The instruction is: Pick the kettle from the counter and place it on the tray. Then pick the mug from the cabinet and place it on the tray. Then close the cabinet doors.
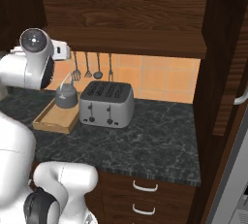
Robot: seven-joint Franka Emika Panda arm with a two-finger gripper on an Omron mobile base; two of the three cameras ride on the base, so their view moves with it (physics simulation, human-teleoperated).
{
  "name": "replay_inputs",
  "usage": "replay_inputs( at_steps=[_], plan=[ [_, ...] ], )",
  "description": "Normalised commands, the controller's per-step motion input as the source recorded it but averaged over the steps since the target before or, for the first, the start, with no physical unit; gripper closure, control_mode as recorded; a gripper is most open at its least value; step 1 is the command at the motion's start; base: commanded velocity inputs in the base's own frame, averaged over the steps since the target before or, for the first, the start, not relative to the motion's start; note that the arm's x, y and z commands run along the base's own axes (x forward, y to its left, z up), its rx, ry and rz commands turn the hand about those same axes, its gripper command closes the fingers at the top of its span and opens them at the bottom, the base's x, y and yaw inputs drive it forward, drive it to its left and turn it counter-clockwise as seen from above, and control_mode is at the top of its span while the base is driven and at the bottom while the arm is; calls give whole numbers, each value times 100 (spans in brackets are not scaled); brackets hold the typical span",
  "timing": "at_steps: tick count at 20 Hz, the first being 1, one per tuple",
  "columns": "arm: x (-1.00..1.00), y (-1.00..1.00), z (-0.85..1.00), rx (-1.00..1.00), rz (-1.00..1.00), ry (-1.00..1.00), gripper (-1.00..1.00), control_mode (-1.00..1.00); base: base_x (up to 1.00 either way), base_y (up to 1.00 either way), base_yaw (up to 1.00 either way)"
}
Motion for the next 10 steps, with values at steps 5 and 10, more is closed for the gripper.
replay_inputs(
  at_steps=[5, 10],
  plan=[
    [-66, 49, -70, -1, 23, 3, 100, -100, 0, 0, 0],
    [-1, 36, -100, -1, 12, 15, 100, -100, 0, 0, 0]
  ],
)
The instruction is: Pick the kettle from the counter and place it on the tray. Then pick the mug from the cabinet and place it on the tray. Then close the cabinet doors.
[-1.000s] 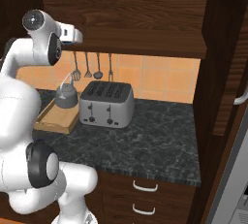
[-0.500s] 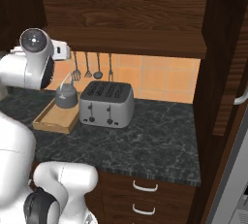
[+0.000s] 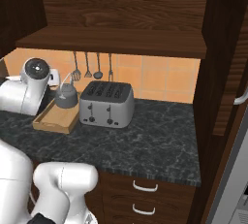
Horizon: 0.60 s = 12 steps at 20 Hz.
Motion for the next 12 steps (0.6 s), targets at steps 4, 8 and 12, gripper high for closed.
replay_inputs(
  at_steps=[4, 8, 12],
  plan=[
    [30, 54, -85, -4, -3, 26, 100, -100, 0, 0, 0],
    [44, 79, -65, -7, -16, 23, 100, -100, 0, 0, 0],
    [61, 27, -48, -4, -16, 28, 100, -100, 0, 0, 0]
  ],
)
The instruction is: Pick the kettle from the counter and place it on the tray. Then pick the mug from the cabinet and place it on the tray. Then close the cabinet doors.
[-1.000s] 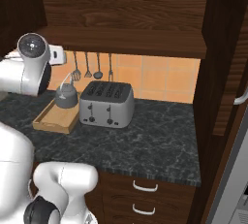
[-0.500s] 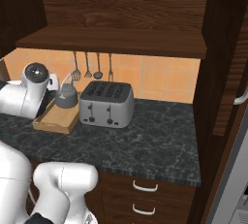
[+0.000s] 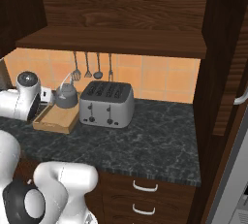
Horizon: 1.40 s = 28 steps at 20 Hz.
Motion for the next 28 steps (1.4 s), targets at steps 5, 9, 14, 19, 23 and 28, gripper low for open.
replay_inputs(
  at_steps=[5, 9, 14, 19, 23, 28],
  plan=[
    [46, 0, -51, -21, -19, 13, 100, -100, 0, 0, 0],
    [56, 20, -31, -25, -12, 1, 100, -100, 0, 0, 0],
    [43, 23, -3, -3, -1, 4, 100, -100, 0, 0, 0],
    [35, 9, -23, 1, 0, 7, 100, -100, 0, 0, 0],
    [27, 9, -52, 0, 0, -1, 100, -100, 0, 0, 0],
    [38, 16, -40, 5, -3, 0, 100, -100, 0, 0, 0]
  ],
)
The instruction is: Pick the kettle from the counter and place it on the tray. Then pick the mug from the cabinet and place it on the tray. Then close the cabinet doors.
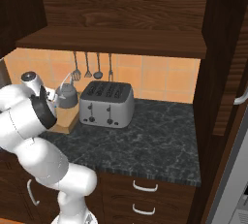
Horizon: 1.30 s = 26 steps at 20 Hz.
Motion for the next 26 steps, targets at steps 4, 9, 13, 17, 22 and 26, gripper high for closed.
replay_inputs(
  at_steps=[4, 9, 13, 17, 22, 26],
  plan=[
    [35, 2, -8, 7, -6, 0, 100, -100, 0, 0, 0],
    [27, 0, -13, 6, -11, 3, 100, -100, 0, 0, 0],
    [20, 0, -16, 0, -13, 5, 100, -100, 0, 0, 0],
    [23, 4, -6, 0, -9, 1, 100, -100, 0, 0, 0],
    [12, 10, 0, 0, -1, 0, 100, -100, 0, 0, 0],
    [18, 11, -1, 0, 0, 0, 100, -100, 0, 0, 0]
  ],
)
